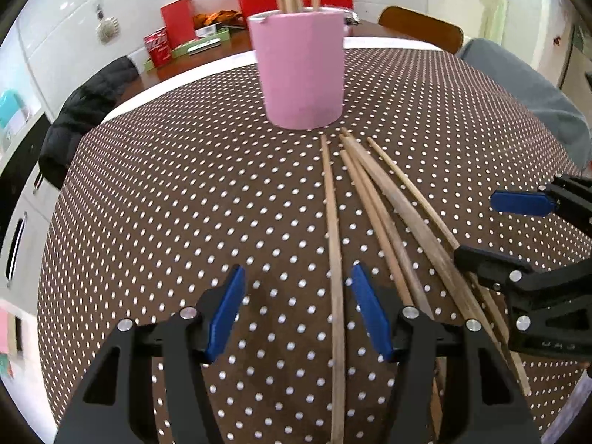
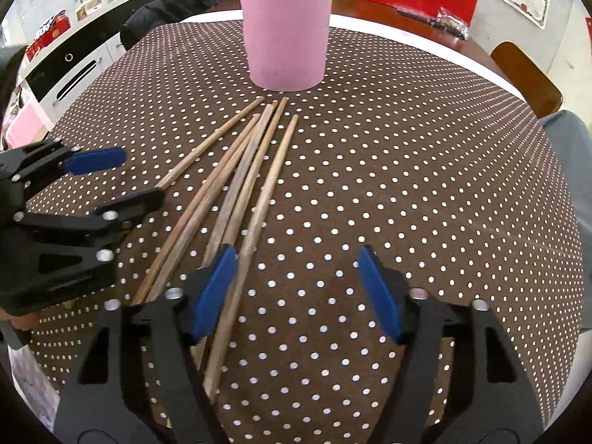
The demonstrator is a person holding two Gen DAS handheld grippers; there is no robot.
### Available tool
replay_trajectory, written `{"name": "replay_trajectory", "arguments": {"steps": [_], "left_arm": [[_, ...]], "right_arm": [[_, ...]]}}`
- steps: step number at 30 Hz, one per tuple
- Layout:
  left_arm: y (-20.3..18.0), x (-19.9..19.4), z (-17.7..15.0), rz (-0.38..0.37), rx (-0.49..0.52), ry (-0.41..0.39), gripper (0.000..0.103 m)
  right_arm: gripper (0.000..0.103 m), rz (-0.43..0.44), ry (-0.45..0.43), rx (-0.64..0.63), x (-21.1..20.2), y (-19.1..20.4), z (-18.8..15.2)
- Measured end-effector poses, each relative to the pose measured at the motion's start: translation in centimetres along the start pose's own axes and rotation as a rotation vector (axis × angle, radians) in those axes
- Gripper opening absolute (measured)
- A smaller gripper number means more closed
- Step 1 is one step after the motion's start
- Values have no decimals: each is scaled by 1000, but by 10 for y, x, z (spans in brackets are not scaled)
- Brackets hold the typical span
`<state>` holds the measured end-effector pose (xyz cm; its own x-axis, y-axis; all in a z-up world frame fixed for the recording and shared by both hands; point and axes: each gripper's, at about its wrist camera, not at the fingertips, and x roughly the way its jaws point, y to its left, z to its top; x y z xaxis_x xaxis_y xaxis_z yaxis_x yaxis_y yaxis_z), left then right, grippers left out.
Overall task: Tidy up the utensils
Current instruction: 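Close the left tool on a chopstick while the right tool grasps another, then lift both held chopsticks up over the pink cup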
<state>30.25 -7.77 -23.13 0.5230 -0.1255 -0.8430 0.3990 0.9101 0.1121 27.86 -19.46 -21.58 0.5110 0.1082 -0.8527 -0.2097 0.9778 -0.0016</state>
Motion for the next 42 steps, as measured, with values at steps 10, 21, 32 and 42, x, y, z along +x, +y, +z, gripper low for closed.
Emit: {"name": "replay_trajectory", "arguments": {"steps": [10, 21, 32, 42], "left_arm": [[-1, -4, -3, -53, 42, 20, 50], [-12, 4, 13, -66, 94, 51, 36], [-3, -21, -4, -151, -30, -38, 7], [19, -77, -3, -162, -202, -296, 6]], "right_arm": [[26, 17, 27, -51, 1, 15, 2], [23, 49, 51, -15, 3, 10, 7], [6, 145, -46, 65, -19, -12, -13], [6, 259, -261, 172, -60, -41, -10]]}}
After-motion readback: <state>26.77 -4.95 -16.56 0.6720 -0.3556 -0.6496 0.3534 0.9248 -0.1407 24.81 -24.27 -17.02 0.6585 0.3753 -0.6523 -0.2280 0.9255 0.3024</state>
